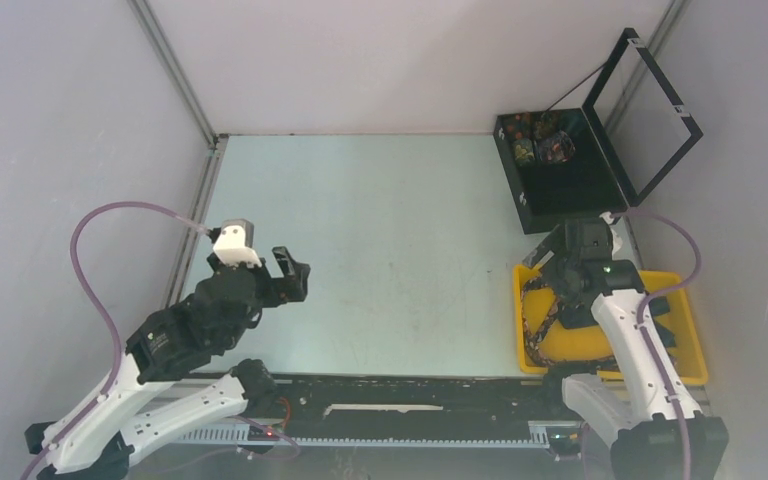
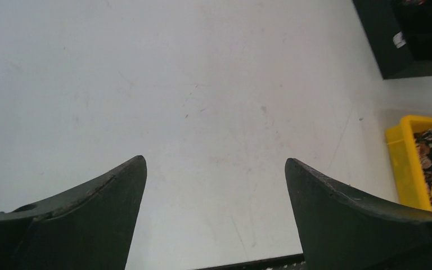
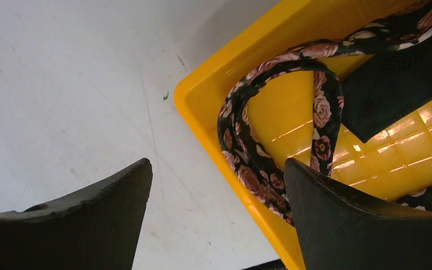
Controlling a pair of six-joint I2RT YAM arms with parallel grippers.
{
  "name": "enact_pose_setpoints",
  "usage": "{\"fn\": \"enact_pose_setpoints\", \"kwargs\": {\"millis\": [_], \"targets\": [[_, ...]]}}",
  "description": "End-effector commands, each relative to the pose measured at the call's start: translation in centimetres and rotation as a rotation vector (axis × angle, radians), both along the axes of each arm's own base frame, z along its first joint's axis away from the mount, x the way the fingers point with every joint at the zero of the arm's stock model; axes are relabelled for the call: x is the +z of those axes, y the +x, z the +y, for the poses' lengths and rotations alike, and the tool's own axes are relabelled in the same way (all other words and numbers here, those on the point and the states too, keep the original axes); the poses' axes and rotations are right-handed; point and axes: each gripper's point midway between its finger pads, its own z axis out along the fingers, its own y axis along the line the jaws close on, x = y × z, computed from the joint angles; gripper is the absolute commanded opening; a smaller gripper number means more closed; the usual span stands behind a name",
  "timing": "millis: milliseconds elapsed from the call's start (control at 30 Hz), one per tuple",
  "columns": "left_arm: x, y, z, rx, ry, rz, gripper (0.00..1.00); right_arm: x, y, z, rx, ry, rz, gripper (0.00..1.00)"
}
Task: Roll the ties
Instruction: Pick up the tie from the bin.
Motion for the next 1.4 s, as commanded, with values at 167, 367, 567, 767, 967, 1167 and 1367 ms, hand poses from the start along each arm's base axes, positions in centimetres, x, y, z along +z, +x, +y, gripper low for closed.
{"fn": "enact_pose_setpoints", "kwargs": {"millis": [167,367,567,767,967,1167,1367], "targets": [[-2.6,-2.1,2.4,0.008,0.034,0.066,0.98,-3.5,2.2,-1.9,-0.146,0.046,0.012,0.84],[-2.6,-3.1,3.2,0.002,0.010,0.064,0.97,-6.4,2.9,-2.0,-0.191,0.064,0.068,0.80],[-2.1,-3.4,3.7,0.003,-0.025,0.035,0.97,-8.4,3.9,-2.0,-0.195,0.076,0.113,0.62],[-1.9,-3.7,4.3,0.015,-0.059,0.011,0.97,-9.5,3.3,-2.4,-0.213,0.044,0.156,0.50],[-1.8,-3.8,4.9,0.039,-0.103,-0.018,0.98,-11.1,2.9,-3.1,-0.218,-0.006,0.192,0.33],[-2.7,-3.9,4.6,0.035,-0.174,-0.045,0.98,-10.4,3.7,-3.2,-0.173,-0.013,0.155,0.00],[-3.1,-4.0,4.9,0.046,-0.203,-0.056,0.98,-2.5,5.0,-3.0,-0.110,-0.046,-0.037,0.00]]}}
